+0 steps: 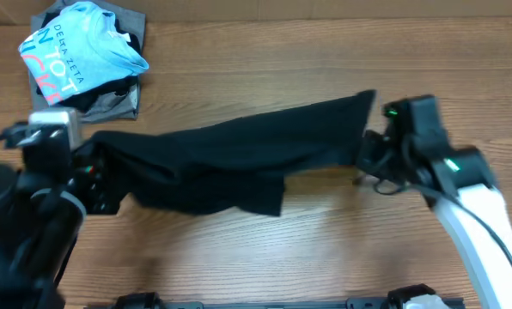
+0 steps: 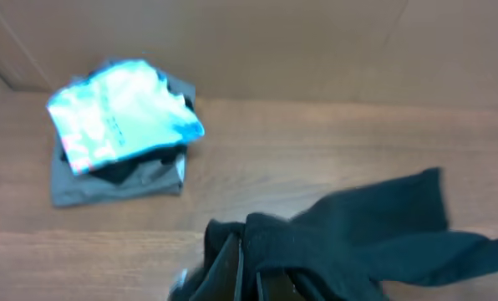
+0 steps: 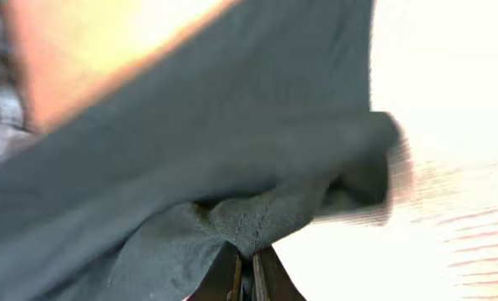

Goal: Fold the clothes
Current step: 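Lift the shirt and lay it flat on the table, releasing both grippers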

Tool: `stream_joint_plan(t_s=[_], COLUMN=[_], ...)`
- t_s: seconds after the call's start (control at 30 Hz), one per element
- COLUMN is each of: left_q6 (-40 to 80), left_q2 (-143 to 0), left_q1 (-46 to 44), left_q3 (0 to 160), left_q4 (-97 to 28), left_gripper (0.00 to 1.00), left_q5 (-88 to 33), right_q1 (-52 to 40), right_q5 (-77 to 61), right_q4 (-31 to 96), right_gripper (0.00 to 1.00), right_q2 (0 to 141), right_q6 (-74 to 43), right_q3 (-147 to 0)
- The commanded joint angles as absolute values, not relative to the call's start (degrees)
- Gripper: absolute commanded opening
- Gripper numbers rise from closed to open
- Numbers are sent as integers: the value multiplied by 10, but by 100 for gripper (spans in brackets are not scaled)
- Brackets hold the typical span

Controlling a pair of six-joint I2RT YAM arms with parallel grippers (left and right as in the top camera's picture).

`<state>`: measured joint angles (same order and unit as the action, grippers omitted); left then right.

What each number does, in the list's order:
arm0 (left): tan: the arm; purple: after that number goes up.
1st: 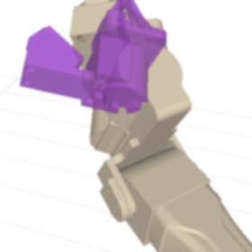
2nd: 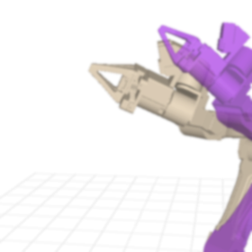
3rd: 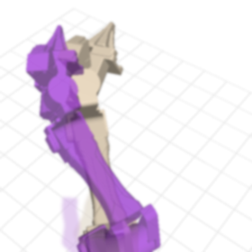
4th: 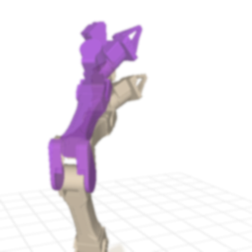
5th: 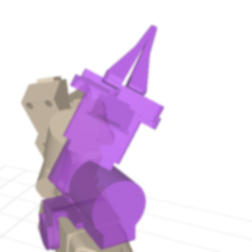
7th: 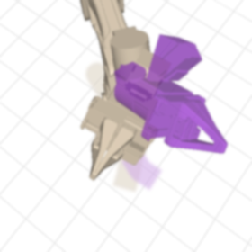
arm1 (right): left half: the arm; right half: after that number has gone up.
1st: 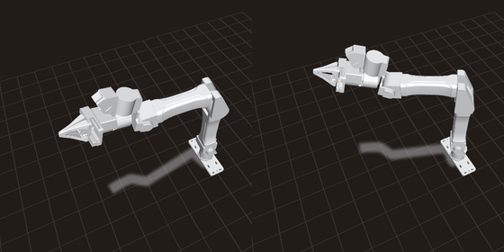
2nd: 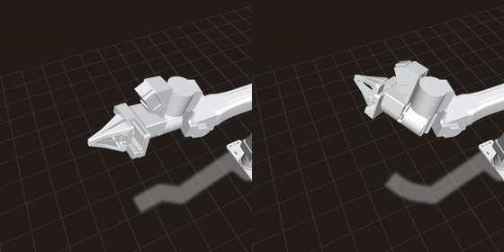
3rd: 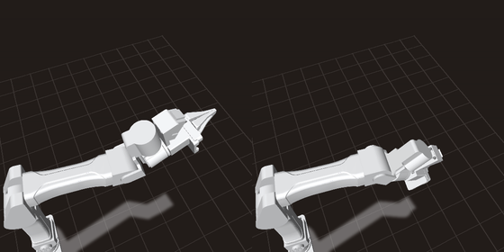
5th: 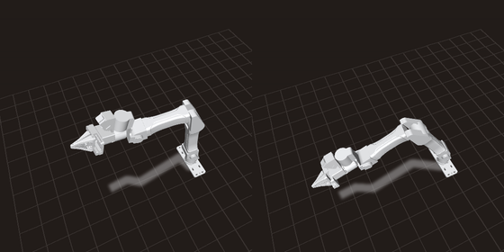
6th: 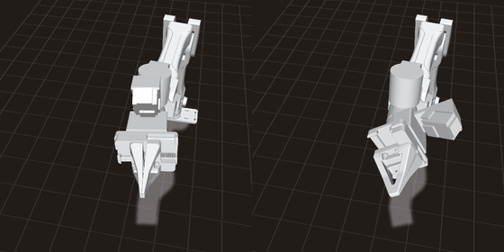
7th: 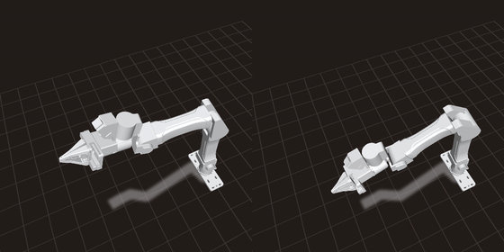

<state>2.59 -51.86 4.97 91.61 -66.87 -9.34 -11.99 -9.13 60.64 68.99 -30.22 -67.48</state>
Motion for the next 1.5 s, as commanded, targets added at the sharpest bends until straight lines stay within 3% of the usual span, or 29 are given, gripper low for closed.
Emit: stream_joint_plan(t_s=[0.0, 0.23, 0.57, 0.87, 1.17, 1.37, 1.43, 1.47], left_q6=[10, 8, 8, 8, 8, 9, 9, 8], left_q2=[-518, -518, -518, -542, -746, -949, -1018, -1045], left_q1=[53, 53, 53, 53, 53, 52, 52, 52], left_q3=[980, 1084, 1222, 1237, 1219, 1219, 1219, 1219], left_q4=[-685, -741, -792, -759, -703, -599, -563, -547], left_gripper=[4, 4, 4, 4, 4, 4, 4, 4], left_q5=[-82, -84, -88, -88, -88, -91, -111, -122], right_q1=[-117, -118, -118, -118, -106, -36, -18, -12], right_q5=[-56, -50, -3, 87, 154, 136, 110, 103], right_q4=[623, 661, 709, 657, 603, 464, 419, 404], right_gripper=[4, 4, 4, 4, 4, 4, 20, 21], right_q2=[615, 528, 521, 535, 709, 909, 967, 990], right_q6=[-307, -307, -305, -300, -303, -301, -281, -280], right_q3=[-705, -768, -928, -991, -991, -991, -991, -991])
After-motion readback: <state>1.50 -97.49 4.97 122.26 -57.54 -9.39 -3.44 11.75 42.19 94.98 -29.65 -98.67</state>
